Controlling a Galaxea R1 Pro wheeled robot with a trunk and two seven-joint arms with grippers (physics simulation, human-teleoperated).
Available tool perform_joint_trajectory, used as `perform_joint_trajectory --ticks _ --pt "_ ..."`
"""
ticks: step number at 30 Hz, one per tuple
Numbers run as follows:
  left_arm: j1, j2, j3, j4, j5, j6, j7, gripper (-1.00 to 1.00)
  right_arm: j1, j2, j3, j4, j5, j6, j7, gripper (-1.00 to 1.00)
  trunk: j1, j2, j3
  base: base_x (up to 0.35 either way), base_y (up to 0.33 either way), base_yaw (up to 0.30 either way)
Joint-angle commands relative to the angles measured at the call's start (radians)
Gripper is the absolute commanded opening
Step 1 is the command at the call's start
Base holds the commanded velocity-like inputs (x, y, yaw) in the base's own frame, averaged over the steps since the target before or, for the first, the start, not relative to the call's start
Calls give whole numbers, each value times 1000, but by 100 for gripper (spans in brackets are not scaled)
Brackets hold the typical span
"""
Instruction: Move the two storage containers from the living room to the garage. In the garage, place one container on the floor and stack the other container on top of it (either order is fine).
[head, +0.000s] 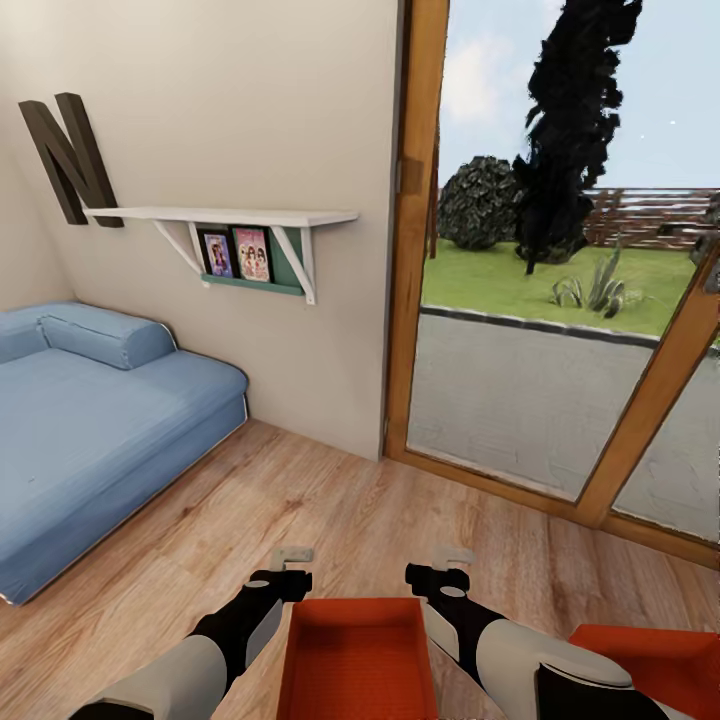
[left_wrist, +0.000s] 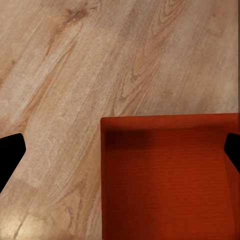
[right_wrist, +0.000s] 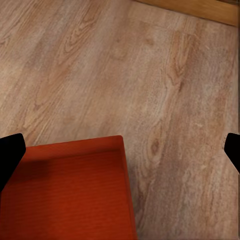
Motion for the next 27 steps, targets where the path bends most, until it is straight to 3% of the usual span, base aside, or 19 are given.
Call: perform_joint_trajectory --ticks 1,10,27 --pt "0 1 -8 -2 9 6 6 100 0 0 8 -1 -10 -2 -5 100 0 0 -2 0 0 -78" --pt "0 1 -8 -2 9 5 6 100 0 0 8 -1 -10 -1 -5 100 0 0 -4 0 0 -16" --pt "0 1 -8 -2 9 5 6 100 0 0 8 -1 -16 -2 -5 100 0 0 -31 0 0 19"
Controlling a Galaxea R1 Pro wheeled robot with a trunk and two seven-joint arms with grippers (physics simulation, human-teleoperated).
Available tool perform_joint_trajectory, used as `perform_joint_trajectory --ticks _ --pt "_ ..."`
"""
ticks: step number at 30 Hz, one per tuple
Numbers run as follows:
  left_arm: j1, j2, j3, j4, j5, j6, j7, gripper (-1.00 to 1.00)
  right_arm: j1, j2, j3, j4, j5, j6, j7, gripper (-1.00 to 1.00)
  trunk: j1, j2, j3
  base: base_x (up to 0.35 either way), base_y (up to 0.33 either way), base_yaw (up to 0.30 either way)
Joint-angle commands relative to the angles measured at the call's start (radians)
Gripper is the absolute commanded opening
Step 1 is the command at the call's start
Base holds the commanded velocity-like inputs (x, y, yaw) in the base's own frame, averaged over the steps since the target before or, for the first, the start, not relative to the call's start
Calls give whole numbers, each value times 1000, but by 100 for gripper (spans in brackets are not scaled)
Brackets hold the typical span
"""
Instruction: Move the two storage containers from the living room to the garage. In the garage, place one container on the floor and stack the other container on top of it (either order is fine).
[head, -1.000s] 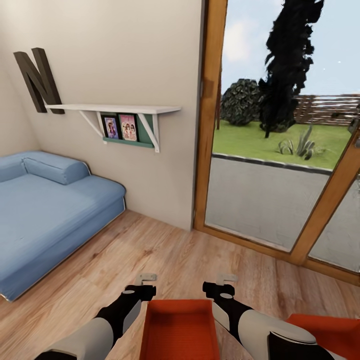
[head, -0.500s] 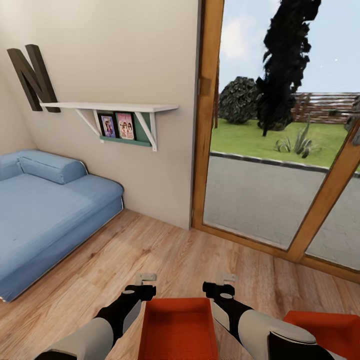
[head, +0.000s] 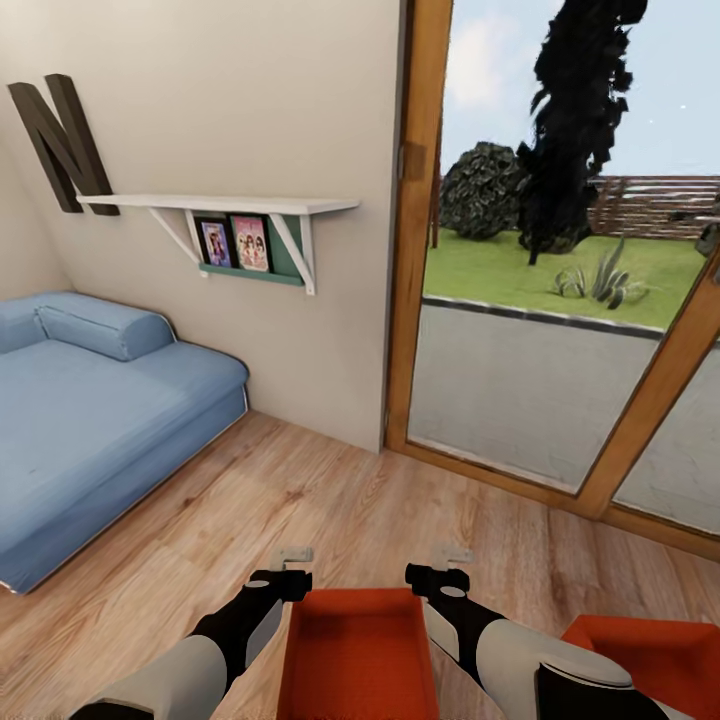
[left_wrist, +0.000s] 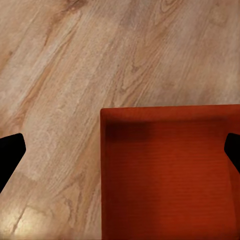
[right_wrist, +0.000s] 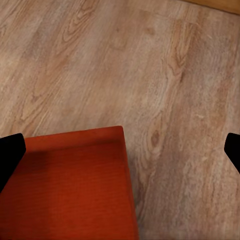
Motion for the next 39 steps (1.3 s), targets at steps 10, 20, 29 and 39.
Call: perform_joint_trajectory --ticks 10,20,29,39 --pt "0 0 -8 -1 9 6 6 100 -1 0 9 -1 -10 -3 -5 100 0 0 -17 0 0 79" --pt "0 1 -9 -1 9 4 6 100 0 0 9 -1 -11 -3 -5 100 0 0 -32 0 0 77" --pt "0 1 -9 -1 9 4 6 100 0 0 8 -1 -11 -3 -5 100 0 0 -33 0 0 -65" --pt "0 0 -9 -1 9 4 6 100 -1 0 9 -1 -11 -3 -5 100 0 0 -33 0 0 -159"
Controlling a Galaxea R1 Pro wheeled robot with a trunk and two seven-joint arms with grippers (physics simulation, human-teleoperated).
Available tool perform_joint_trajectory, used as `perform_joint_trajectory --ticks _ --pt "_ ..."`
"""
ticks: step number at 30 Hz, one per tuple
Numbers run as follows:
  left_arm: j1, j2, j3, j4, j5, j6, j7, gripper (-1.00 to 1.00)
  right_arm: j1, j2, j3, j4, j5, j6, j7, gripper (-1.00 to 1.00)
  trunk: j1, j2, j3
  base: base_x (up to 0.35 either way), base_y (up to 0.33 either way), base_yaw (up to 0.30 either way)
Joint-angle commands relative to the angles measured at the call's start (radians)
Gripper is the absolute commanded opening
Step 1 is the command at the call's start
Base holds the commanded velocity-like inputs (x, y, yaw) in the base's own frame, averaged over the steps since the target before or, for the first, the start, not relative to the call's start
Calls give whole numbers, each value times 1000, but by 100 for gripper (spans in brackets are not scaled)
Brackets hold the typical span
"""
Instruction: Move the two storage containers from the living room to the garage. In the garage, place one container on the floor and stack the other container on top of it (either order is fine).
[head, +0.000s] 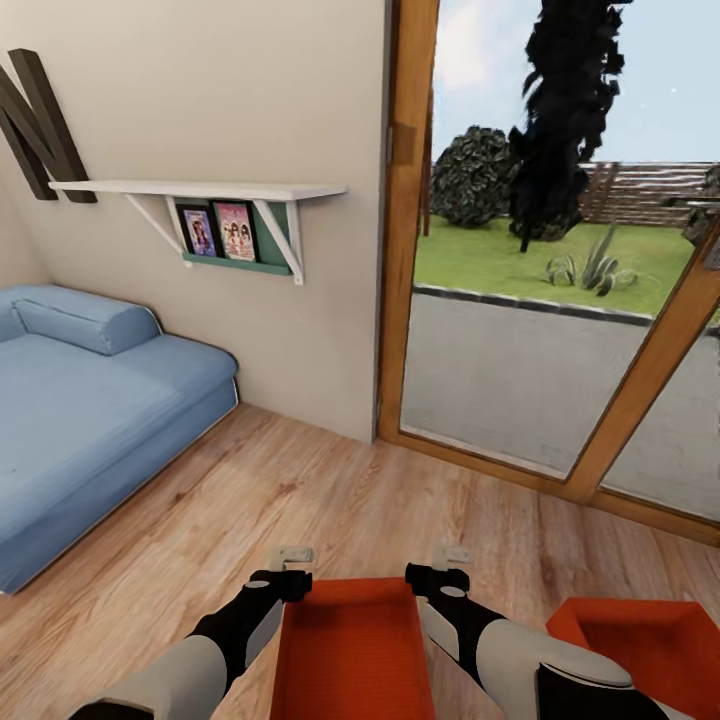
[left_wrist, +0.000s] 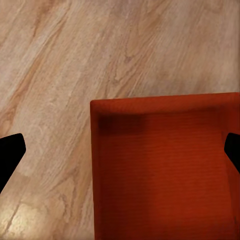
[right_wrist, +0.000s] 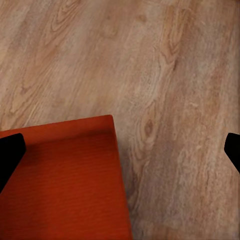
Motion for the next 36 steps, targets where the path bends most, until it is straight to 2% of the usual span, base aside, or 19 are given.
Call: perform_joint_trajectory --ticks 1,9,27,32,36 --pt "0 0 -8 -2 9 6 6 100 -1 0 8 -1 -10 -2 -5 100 0 0 -1 0 0 -15" --pt "0 0 -9 -2 9 5 6 100 -1 0 8 -1 -10 -2 -5 100 0 0 -5 0 0 29" --pt "0 0 -10 -2 9 5 6 100 -1 0 2 -1 -10 -2 -5 100 0 0 -31 0 0 120" --pt "0 0 -10 -2 9 5 6 100 0 0 -10 -1 -41 -3 -5 100 0 0 -37 0 0 99" --pt "0 0 -10 -2 9 5 6 100 -1 0 -11 -1 -50 -3 -5 100 0 0 -38 0 0 20"
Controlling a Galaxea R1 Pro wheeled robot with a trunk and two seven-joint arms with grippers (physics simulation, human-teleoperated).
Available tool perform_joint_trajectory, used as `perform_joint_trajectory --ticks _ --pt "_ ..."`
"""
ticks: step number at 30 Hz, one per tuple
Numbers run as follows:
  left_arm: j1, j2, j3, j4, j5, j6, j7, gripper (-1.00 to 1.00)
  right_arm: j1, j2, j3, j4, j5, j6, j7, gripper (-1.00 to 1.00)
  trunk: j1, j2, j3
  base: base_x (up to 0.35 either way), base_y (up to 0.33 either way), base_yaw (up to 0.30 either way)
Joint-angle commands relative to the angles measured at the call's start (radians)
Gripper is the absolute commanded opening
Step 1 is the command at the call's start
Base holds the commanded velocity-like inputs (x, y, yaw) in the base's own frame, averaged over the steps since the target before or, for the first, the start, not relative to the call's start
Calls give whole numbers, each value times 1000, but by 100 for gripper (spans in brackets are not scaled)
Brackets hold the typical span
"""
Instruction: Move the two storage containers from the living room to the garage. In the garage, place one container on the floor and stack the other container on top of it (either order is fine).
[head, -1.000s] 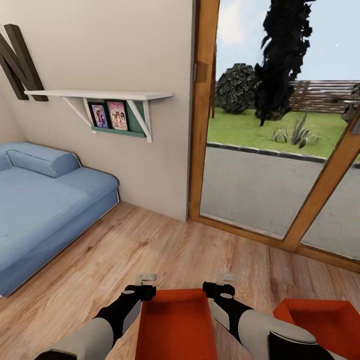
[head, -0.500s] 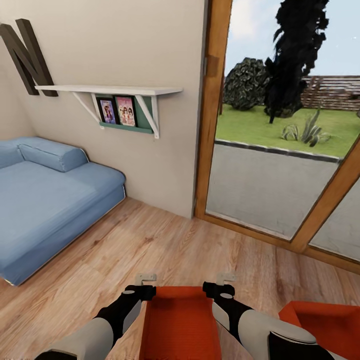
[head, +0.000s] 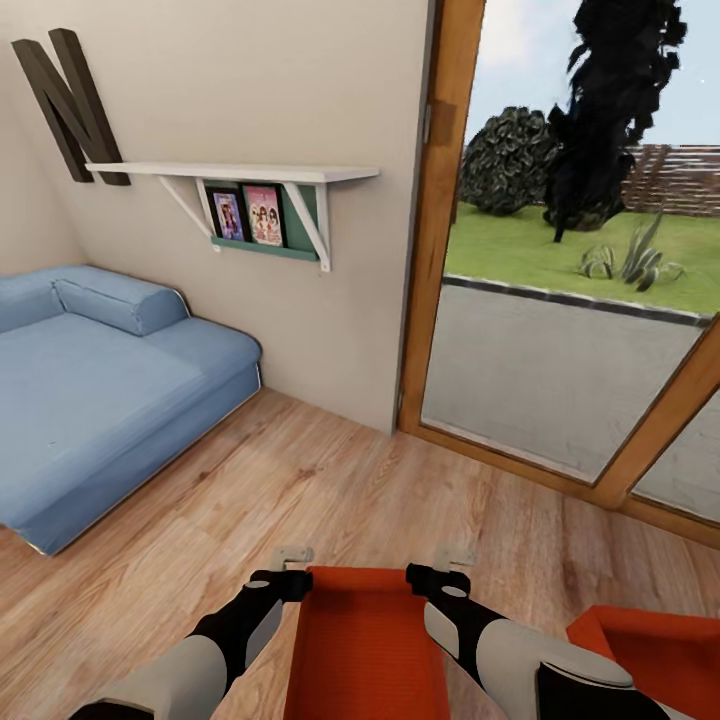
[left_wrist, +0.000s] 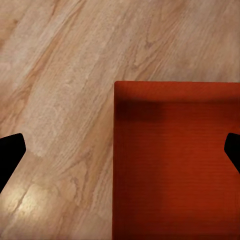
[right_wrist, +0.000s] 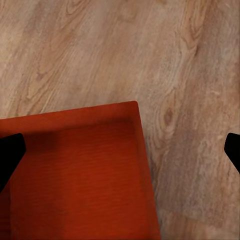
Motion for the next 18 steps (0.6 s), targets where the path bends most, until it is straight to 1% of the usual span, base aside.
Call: perform_joint_trajectory --ticks 1,10,14,18 --pt "0 0 -8 -2 9 6 6 100 0 0 8 -1 -10 -2 -5 100 0 0 -1 0 0 5" --pt "0 0 -8 -2 8 6 6 100 -1 0 8 -1 -11 1 -6 100 0 0 -1 0 0 1" --pt "0 0 -8 -2 8 6 7 100 -1 0 7 -1 -11 2 -7 100 0 0 -6 0 0 0" --pt "0 0 -8 -2 7 6 7 100 -2 0 -5 -1 -11 3 -7 100 0 0 -12 0 0 0"
